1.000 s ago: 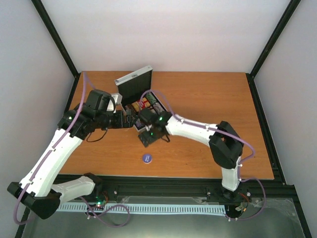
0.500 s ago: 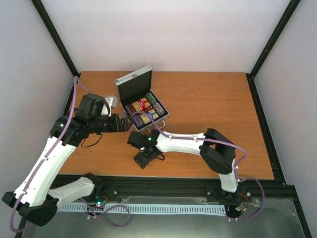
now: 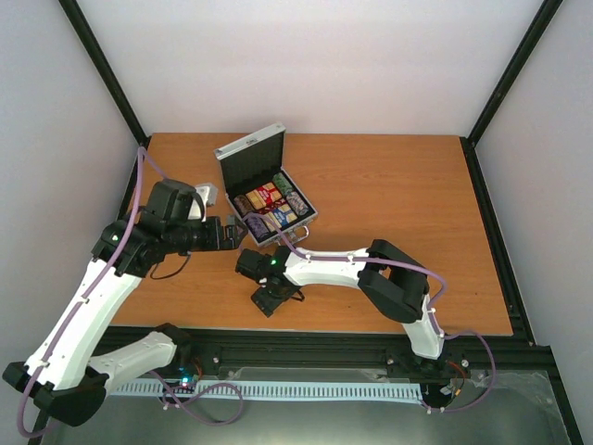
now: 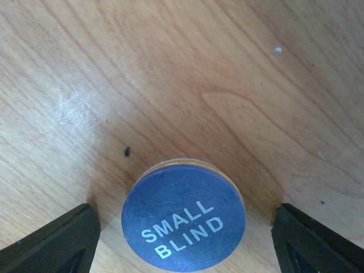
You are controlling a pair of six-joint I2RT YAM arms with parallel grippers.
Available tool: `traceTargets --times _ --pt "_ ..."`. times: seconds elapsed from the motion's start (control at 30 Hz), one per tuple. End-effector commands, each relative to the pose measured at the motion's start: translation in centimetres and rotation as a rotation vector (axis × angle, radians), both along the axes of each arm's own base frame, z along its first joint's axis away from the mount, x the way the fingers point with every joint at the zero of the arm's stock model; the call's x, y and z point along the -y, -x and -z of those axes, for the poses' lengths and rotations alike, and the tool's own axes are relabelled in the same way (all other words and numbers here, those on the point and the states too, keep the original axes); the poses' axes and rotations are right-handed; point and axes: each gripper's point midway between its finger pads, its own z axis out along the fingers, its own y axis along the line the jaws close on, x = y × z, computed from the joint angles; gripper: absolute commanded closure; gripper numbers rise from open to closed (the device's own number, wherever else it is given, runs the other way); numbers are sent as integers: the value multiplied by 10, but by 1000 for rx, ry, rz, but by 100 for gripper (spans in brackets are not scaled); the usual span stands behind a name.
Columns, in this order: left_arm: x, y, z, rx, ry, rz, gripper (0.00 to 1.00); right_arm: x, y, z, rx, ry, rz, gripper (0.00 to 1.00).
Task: Pack up texas hold em set
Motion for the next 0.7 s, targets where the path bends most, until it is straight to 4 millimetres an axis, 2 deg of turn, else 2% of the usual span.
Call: traceTargets --times 0.0,0.1,0.23,0.27,0.47,0.57,0.67 --pt "-3 1 2 -9 0 -19 0 -4 0 9 -1 10 -18 18" --pt "-3 1 4 -13 -2 -20 0 -3 -1 9 -2 12 -17 30" --pt "-3 1 7 -19 -2 -18 0 -2 0 11 -6 19 -19 33" --pt "-3 1 7 -18 -2 -16 0 -1 0 12 -7 20 -17 38" --pt "-3 2 11 -24 -7 -14 0 1 -1 13 -9 30 1 49" --pt "-4 3 11 -23 -7 -13 0 2 -7 6 4 22 18 53" --pt "-4 4 10 -21 -6 -14 0 1 -15 -9 27 -3 36 55"
